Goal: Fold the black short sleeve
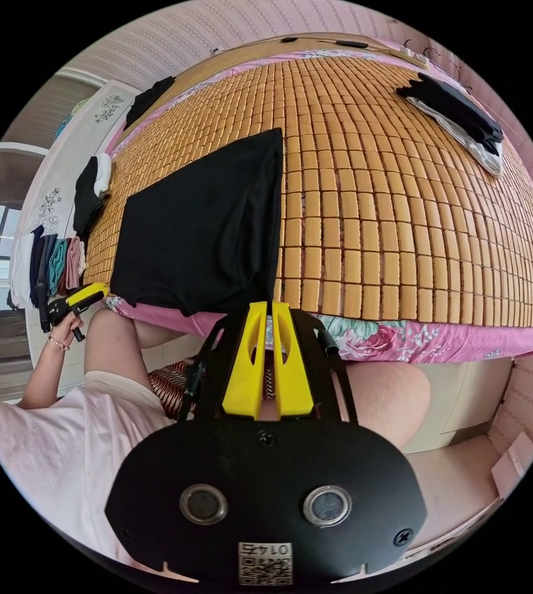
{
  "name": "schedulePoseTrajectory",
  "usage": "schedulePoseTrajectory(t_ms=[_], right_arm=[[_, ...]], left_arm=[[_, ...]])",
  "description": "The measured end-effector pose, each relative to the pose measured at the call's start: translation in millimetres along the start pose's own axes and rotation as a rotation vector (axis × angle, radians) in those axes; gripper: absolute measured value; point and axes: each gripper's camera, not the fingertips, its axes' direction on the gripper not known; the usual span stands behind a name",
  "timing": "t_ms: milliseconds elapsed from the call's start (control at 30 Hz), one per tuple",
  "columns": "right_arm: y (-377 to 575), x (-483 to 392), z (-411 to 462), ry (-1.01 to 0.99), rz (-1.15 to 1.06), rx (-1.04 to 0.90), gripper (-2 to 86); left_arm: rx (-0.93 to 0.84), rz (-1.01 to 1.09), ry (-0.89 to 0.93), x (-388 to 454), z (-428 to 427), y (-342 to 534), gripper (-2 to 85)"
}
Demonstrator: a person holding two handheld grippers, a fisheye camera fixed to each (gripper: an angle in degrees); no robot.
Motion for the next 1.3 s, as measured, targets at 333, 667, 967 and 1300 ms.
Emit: schedulePoseTrajectory(t_ms=[333, 667, 967, 1300], right_arm=[[25, -25, -29, -0.036, 0.002, 0.053, 0.6], [93, -70, -214, -0.156, -0.142, 0.509, 0.5], [194, -72, -340, -0.359, -0.175, 0.869, 0.5], [310, -106, -480, -0.484, -0.420, 1.215, 0.4]], left_arm=[[-0.092, 0.102, 0.028, 10, -50, -21, 0.6], [0.549, -0.063, 0.399, -77, -345, 49, -1.0], [0.952, -0.088, 0.493, -120, -521, 120, -1.0], [1.305, 0.053, 0.497, -100, -698, 220, -1.0]])
